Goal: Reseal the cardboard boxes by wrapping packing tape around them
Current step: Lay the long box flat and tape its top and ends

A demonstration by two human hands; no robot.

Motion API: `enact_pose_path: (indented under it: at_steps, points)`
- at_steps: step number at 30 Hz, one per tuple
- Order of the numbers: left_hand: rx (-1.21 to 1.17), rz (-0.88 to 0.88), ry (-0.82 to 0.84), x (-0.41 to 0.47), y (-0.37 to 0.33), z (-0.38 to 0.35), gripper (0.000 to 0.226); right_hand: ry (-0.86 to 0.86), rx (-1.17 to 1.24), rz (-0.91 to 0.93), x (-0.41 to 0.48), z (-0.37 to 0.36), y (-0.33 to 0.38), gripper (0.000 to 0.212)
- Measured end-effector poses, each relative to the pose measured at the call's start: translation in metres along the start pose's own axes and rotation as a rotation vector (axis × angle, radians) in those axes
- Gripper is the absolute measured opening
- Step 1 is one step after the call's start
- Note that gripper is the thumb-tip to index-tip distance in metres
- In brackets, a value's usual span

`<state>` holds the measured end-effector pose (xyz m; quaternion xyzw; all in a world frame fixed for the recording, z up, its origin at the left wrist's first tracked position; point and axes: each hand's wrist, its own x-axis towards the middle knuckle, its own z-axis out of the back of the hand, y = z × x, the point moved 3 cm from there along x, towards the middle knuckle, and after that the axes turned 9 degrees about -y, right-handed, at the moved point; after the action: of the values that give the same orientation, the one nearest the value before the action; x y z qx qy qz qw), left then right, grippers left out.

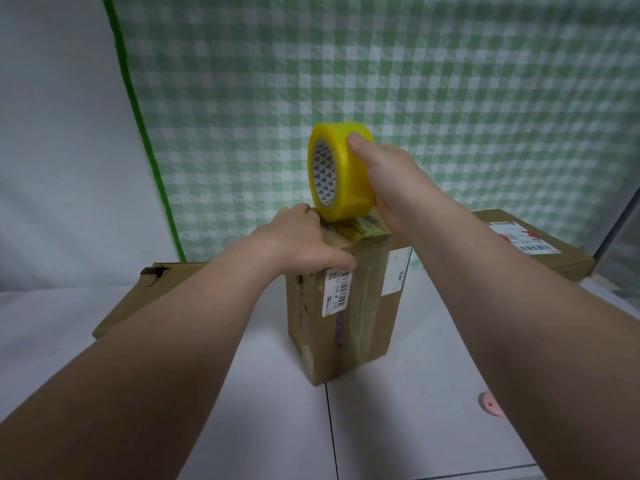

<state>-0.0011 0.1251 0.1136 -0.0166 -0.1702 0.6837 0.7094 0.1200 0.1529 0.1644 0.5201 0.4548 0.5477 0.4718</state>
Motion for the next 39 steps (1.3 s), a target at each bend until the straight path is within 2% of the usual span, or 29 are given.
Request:
enact_pose_path:
  at_steps: [5, 9, 16, 25, 32, 36, 39]
  points:
    - [-0.012, 0.06, -0.015, 0.002, 0.012, 0.005, 0.096, -0.145, 0.0, -0.025, -0.014, 0.024, 0.032, 0.054]
    - [0.013, 0.021, -0.005, 0.004, 0.008, 0.002, 0.102, -0.151, -0.097, -0.05, -0.041, 0.054, 0.027, 0.051]
    - [0.049, -0.005, 0.007, 0.005, -0.002, 0.003, 0.094, -0.188, -0.034, -0.147, -0.068, 0.08, -0.002, 0.048]
    - [0.03, -0.006, 0.015, 0.006, 0.001, 0.002, 0.103, -0.199, -0.14, -0.147, -0.09, 0.085, -0.016, 0.041]
    - [0.01, 0.011, 0.021, 0.008, 0.002, 0.001, 0.107, -0.173, -0.138, -0.184, -0.102, 0.088, -0.054, 0.045]
    - [-0.076, 0.016, 0.006, 0.007, -0.001, 0.0, 0.101, -0.18, -0.116, -0.178, -0.099, 0.087, -0.065, 0.049]
    - [-0.104, 0.045, 0.031, 0.004, -0.001, 0.0, 0.11, -0.165, -0.113, -0.172, -0.095, 0.082, -0.069, 0.049]
